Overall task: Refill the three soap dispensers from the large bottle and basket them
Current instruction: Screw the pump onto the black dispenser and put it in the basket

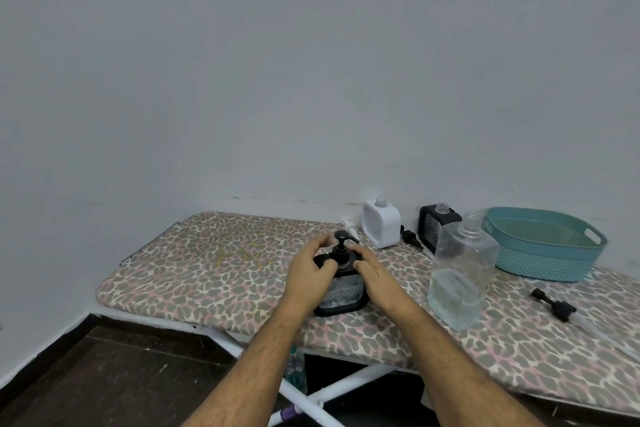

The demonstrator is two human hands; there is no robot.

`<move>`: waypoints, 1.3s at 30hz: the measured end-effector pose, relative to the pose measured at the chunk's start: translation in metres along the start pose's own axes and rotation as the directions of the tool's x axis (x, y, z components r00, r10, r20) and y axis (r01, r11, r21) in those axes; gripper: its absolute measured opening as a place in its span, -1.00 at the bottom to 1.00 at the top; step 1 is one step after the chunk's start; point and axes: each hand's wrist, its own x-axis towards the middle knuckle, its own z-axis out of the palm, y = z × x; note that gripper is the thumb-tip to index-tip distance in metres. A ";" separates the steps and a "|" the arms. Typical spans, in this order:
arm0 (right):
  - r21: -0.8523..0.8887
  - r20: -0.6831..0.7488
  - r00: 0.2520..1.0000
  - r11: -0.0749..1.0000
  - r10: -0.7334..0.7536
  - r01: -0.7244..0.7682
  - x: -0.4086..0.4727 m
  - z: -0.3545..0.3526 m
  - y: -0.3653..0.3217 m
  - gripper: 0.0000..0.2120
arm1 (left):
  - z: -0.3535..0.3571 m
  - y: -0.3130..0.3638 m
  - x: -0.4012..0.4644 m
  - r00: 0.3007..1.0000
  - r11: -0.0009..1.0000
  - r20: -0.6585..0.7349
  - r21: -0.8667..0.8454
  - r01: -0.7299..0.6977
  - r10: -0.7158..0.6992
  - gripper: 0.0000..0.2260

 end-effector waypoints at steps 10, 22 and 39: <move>0.098 0.085 0.995 0.994 0.048 -0.057 -0.003 -0.008 0.008 -0.54 | 0.009 0.011 0.000 0.990 0.999 -0.135 0.039 0.032 -0.026 -0.68; 0.073 0.125 0.992 0.996 0.036 -0.046 -0.003 -0.014 0.011 -0.52 | 0.014 0.003 0.004 1.000 0.987 -0.020 0.158 -0.011 0.015 -0.49; 0.061 0.123 0.991 0.996 0.050 -0.058 -0.009 -0.016 0.001 -0.56 | 0.012 0.005 -0.002 0.999 1.000 0.054 0.026 -0.005 0.004 -0.63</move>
